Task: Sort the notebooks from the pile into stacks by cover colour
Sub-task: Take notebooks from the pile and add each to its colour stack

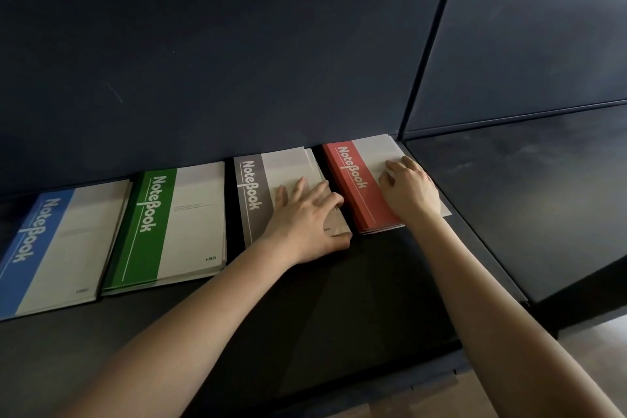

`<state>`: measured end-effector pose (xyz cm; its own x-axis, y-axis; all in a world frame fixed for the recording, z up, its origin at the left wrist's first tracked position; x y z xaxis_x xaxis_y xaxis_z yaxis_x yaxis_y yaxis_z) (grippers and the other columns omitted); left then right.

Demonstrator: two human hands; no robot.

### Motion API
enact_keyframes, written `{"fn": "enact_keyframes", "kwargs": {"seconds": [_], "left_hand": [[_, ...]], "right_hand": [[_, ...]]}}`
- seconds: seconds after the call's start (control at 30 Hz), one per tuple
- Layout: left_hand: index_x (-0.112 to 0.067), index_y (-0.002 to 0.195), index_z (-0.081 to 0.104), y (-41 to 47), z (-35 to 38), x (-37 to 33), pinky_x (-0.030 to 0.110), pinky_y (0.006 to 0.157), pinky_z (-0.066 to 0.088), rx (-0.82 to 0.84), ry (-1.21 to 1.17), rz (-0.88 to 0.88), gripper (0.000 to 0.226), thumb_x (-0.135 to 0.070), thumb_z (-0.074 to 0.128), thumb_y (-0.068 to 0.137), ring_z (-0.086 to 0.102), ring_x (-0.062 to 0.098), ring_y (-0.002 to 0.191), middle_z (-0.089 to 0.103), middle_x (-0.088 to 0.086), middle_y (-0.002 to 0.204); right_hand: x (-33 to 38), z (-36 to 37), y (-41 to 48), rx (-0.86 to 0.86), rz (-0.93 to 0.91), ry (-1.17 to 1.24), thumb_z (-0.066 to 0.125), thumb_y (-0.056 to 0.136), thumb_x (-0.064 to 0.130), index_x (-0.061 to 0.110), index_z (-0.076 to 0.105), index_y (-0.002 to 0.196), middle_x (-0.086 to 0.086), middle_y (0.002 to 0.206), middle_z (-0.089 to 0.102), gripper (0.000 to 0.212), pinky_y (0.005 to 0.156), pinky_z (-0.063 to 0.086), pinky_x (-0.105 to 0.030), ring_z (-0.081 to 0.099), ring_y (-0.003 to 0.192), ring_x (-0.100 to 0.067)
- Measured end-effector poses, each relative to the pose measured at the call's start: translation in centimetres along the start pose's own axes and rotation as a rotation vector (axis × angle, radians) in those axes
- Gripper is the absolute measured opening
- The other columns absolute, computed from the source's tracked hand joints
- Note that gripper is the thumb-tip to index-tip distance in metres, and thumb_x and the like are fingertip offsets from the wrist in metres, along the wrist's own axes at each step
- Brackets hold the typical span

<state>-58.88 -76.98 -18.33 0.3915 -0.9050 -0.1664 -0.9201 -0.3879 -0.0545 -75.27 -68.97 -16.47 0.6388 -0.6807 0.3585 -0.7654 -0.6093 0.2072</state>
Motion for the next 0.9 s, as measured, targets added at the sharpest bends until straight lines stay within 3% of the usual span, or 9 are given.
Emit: {"fn": "enact_keyframes", "kwargs": {"seconds": [0.17, 0.3, 0.43, 0.53, 0.63, 0.7, 0.9], "left_hand": [[-0.033, 0.14, 0.034, 0.1, -0.1, -0.3, 0.059, 0.115, -0.004, 0.012, 0.0, 0.021, 0.066, -0.068, 0.046, 0.085, -0.007, 0.029, 0.146, 0.013, -0.002, 0.159], [-0.029, 0.136, 0.041, 0.7, -0.4, -1.1, 0.061, 0.114, 0.009, -0.036, 0.033, 0.035, 0.072, -0.074, 0.046, 0.081, 0.008, 0.031, 0.143, 0.027, 0.002, 0.152], [-0.027, 0.134, 0.043, 1.1, -0.6, -1.6, 0.061, 0.113, 0.013, -0.064, 0.038, 0.034, 0.073, -0.075, 0.046, 0.079, 0.015, 0.03, 0.141, 0.035, 0.002, 0.147], [-0.024, 0.138, 0.042, 0.7, -1.3, -1.8, 0.059, 0.116, 0.001, -0.068, 0.099, 0.035, 0.081, -0.079, 0.041, 0.078, 0.013, 0.028, 0.145, 0.033, 0.001, 0.151], [-0.025, 0.14, 0.042, -0.5, -3.2, -2.3, 0.051, 0.118, -0.003, -0.121, 0.044, 0.079, 0.079, -0.077, 0.041, 0.081, 0.012, 0.021, 0.147, 0.029, -0.003, 0.155], [-0.026, 0.139, 0.044, -1.7, -4.6, -1.6, 0.046, 0.118, 0.0, -0.186, -0.001, 0.088, 0.072, -0.073, 0.042, 0.084, 0.018, 0.017, 0.145, 0.033, -0.005, 0.154], [-0.025, 0.124, 0.058, -6.6, -7.0, 6.0, 0.04, 0.118, 0.01, -0.334, -0.021, -0.063, 0.051, -0.061, 0.044, 0.09, 0.036, 0.013, 0.136, 0.048, -0.007, 0.142]], "right_hand": [[-0.2, 0.2, 0.2, -0.001, 0.03, 0.003, 0.04, 0.095, 0.037, 0.019, 0.056, 0.13, -0.002, 0.138, 0.048, 0.042, 0.096, 0.042, -0.039, 0.049, 0.121, -0.026], [-0.8, 0.3, 0.4, 0.057, 0.085, -0.063, 0.039, 0.093, 0.05, 0.031, 0.05, 0.135, 0.004, 0.145, 0.04, 0.047, 0.088, 0.042, -0.037, 0.051, 0.121, -0.025], [-0.3, 0.1, 0.4, 0.097, 0.067, -0.087, 0.039, 0.095, 0.05, 0.03, 0.051, 0.134, 0.0, 0.144, 0.042, 0.046, 0.095, 0.04, -0.04, 0.045, 0.126, -0.025], [0.6, 0.7, 0.4, 0.184, 0.05, -0.227, 0.033, 0.099, 0.045, 0.022, 0.048, 0.135, -0.007, 0.147, 0.036, 0.046, 0.112, 0.022, -0.049, 0.03, 0.137, -0.03], [2.7, 0.5, 0.1, 0.166, 0.008, -0.261, 0.031, 0.1, 0.042, 0.014, 0.036, 0.143, -0.008, 0.157, 0.019, 0.051, 0.115, 0.002, -0.056, 0.011, 0.145, -0.031], [5.1, -0.2, -0.4, 0.074, -0.053, -0.168, 0.033, 0.1, 0.036, 0.014, 0.03, 0.147, -0.007, 0.155, 0.025, 0.052, 0.116, -0.001, -0.054, 0.016, 0.145, -0.026], [15.6, 0.2, -1.7, 0.026, -0.316, 0.066, 0.037, 0.1, 0.032, 0.019, 0.044, 0.14, -0.002, 0.148, 0.039, 0.042, 0.116, -0.004, -0.051, 0.031, 0.14, -0.021]]}}
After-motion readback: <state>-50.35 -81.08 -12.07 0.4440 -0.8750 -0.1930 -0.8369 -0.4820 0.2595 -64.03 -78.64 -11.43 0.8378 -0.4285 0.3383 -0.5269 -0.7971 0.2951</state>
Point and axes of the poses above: each hand's wrist, its own y-axis towards the middle knuckle, its own z-axis out of the palm, x = y × z, the point moved 9 cm from there along y, towards the middle knuckle
